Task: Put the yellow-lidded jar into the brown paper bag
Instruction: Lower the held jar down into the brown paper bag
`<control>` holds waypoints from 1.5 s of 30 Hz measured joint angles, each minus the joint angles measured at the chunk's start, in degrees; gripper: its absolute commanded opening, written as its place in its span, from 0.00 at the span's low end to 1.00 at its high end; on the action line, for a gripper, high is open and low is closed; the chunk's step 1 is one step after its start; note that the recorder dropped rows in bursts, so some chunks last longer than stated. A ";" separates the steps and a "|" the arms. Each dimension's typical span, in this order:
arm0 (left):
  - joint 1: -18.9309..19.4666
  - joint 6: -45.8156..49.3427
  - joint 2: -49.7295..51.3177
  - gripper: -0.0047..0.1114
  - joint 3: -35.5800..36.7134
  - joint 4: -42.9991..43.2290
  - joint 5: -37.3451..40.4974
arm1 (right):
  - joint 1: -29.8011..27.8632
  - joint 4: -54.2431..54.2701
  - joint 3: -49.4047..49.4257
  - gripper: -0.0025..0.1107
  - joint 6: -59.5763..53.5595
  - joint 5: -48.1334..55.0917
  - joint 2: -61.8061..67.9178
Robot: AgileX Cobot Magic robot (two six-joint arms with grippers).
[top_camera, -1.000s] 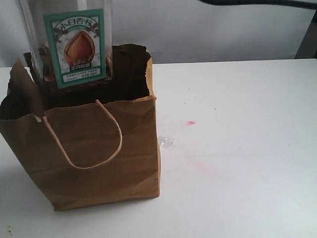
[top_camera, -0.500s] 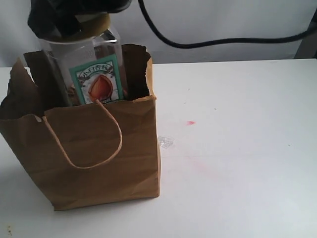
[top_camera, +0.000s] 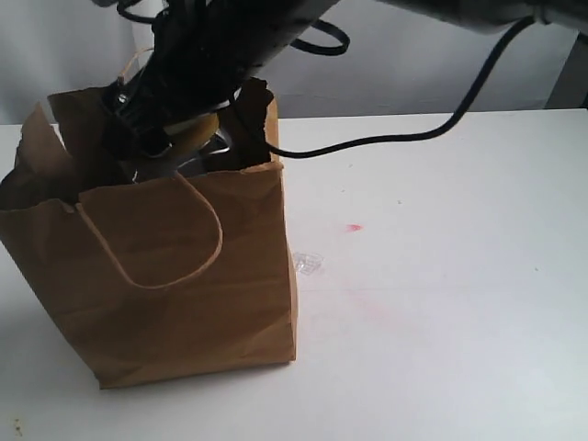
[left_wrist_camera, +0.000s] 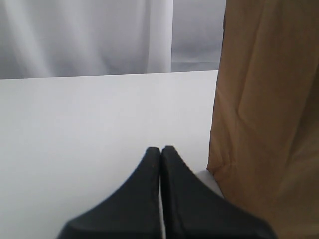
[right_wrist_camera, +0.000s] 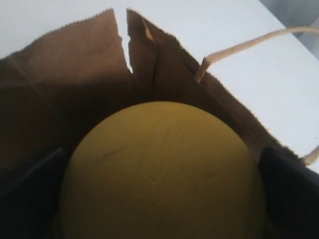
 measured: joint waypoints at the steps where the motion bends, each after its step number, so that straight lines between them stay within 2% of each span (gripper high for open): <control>1: 0.00 0.00 0.00 0.05 0.00 0.00 0.00 | 0.00 0.00 0.00 0.02 0.00 0.42 0.58; 20: 0.00 0.00 0.00 0.05 0.00 0.00 0.00 | 0.00 -0.68 0.00 0.02 1.04 2.17 8.02; 45: 0.00 0.00 0.00 0.05 0.00 0.00 0.00 | 0.00 -0.97 -0.35 0.02 2.77 0.96 10.89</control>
